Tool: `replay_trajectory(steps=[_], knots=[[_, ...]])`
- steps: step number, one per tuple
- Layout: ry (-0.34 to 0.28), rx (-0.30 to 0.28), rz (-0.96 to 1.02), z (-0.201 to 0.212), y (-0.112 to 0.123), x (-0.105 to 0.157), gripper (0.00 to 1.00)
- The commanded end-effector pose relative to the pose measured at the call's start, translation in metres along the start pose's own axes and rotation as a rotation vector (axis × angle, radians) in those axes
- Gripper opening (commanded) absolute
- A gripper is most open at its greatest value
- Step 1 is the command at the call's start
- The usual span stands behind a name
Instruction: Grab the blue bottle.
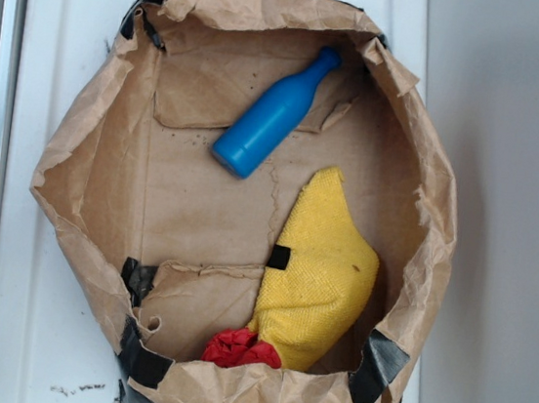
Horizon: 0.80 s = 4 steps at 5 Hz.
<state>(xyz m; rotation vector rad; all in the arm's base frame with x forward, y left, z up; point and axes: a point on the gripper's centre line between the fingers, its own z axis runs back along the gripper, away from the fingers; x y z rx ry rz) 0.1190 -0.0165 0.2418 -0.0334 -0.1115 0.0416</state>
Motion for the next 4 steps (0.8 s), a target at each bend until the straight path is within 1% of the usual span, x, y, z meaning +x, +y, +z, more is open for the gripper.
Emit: replay_trajectory(steps=[1,2,3,4], knots=[[0.0,0.0,0.0,0.0,0.0,0.0,1.0],[-0.028,-0.022,0.091,-0.011,-0.009,0.034,1.0],[0.001,-0.037,0.166,-0.033,-0.013,0.066,1.0],[-0.007,-0.054,0.223,-0.051,-0.014,0.098,1.0]])
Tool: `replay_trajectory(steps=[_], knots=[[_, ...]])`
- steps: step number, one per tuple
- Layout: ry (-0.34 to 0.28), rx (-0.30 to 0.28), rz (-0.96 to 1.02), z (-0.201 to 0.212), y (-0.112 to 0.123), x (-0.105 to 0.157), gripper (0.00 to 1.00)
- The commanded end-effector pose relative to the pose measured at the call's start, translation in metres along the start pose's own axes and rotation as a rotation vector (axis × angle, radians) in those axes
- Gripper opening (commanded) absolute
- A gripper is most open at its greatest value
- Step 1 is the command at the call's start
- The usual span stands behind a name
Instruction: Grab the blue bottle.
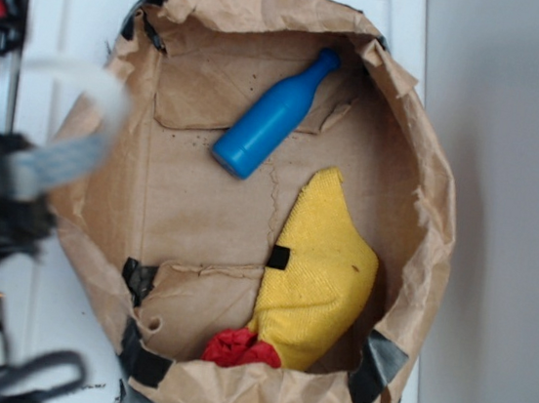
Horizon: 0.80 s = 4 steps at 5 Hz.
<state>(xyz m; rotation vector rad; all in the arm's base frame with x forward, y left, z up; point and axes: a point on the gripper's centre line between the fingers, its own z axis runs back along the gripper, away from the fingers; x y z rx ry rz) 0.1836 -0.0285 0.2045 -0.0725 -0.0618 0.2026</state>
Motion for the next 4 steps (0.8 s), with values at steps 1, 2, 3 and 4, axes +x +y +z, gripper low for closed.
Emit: replay_trajectory(steps=[1,2,3,4], knots=[[-0.045,-0.023,0.139,-0.026,-0.002,0.065,1.0],[-0.119,0.018,0.207,-0.053,0.005,0.088,1.0],[-0.14,0.055,0.288,-0.063,0.013,0.116,1.0],[-0.185,0.034,0.357,-0.057,0.034,0.143,1.0]])
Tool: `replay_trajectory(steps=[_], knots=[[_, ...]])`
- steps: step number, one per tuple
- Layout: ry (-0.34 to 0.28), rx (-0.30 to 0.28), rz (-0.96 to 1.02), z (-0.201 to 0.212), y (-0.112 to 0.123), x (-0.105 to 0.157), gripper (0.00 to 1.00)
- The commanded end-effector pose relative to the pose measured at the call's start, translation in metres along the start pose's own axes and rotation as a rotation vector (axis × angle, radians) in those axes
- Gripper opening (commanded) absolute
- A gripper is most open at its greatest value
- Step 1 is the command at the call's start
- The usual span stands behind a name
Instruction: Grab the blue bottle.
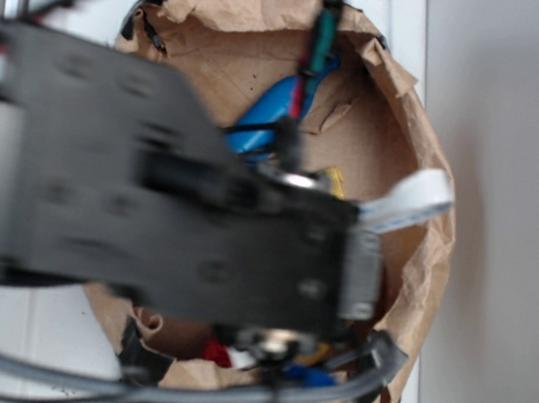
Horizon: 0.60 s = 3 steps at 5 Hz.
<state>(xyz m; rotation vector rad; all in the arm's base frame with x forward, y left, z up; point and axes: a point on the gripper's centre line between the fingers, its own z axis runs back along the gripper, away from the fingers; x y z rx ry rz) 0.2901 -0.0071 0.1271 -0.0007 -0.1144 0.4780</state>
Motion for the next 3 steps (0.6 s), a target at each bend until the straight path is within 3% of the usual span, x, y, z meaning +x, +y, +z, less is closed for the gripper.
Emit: replay_trajectory(steps=[1,2,3], knots=[[-0.104,-0.057,0.11,0.021,0.049,0.063,1.0],[-0.237,-0.101,-0.048,0.024,0.104,0.039,1.0],[-0.215,-0.004,-0.027,0.005,0.099,0.018,1.0]])
